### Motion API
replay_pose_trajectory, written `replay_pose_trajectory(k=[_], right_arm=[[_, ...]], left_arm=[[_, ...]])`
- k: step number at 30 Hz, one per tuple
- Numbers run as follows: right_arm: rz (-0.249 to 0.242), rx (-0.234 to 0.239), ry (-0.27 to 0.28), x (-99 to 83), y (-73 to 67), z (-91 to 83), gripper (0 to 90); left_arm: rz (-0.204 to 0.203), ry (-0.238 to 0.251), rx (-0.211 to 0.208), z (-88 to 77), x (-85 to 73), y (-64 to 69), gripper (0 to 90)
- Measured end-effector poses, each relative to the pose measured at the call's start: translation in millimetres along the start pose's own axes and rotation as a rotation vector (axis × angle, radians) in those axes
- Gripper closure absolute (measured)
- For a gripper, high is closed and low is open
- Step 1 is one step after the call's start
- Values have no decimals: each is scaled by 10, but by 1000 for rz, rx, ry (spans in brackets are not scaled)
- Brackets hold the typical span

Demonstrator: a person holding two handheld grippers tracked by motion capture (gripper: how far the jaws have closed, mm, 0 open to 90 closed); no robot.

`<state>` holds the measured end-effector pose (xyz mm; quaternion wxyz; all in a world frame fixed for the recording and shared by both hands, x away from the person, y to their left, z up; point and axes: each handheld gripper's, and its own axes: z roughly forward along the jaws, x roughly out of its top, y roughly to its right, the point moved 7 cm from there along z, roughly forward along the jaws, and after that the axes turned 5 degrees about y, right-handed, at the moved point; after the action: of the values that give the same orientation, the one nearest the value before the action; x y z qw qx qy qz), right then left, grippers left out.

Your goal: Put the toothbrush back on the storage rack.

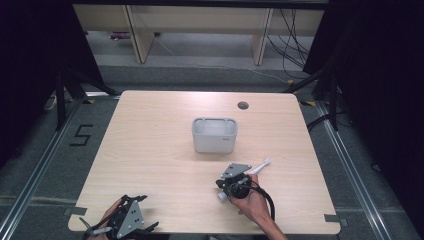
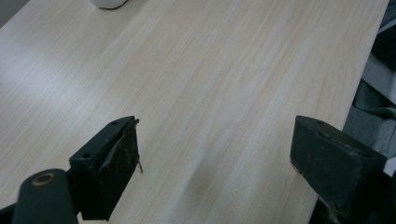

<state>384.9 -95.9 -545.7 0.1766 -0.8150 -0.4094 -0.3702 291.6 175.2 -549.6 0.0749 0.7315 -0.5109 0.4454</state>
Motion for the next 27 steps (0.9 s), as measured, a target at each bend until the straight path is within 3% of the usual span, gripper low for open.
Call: replay_pose_trajectory(k=[3,6,11,12,14,16,18,19,20,27], right_arm=[[-6,6,-8,-13,-9,-7,900],[-29,9,-16,-51,-5,-9,900],[-13,20,-9,-97,-27,-42,900],[-2,21,-27,-118,-28,-75,900],[27,22,-34,-155,-31,-107,900],[5,19,-15,-162,-13,-115,900],[33,11,-24,-219,-1,-195,899],[18,26,-33,-229,9,-227,899],[13,13,-21,-233,19,-232,898],[35,23,-33,-324,27,-342,890]], left_arm=[[-4,11,22,2,7,-11,150],[1,1,5,-12,10,-3,150],[-2,4,5,-18,1,-13,149],[-9,16,20,-8,9,-14,150],[-14,23,7,-3,20,-4,150],[0,8,14,-8,13,-15,150],[-13,15,9,-15,7,-4,150],[-6,7,7,-19,2,-11,150],[-8,10,7,-17,1,-12,150],[-7,9,8,-19,2,-8,150]])
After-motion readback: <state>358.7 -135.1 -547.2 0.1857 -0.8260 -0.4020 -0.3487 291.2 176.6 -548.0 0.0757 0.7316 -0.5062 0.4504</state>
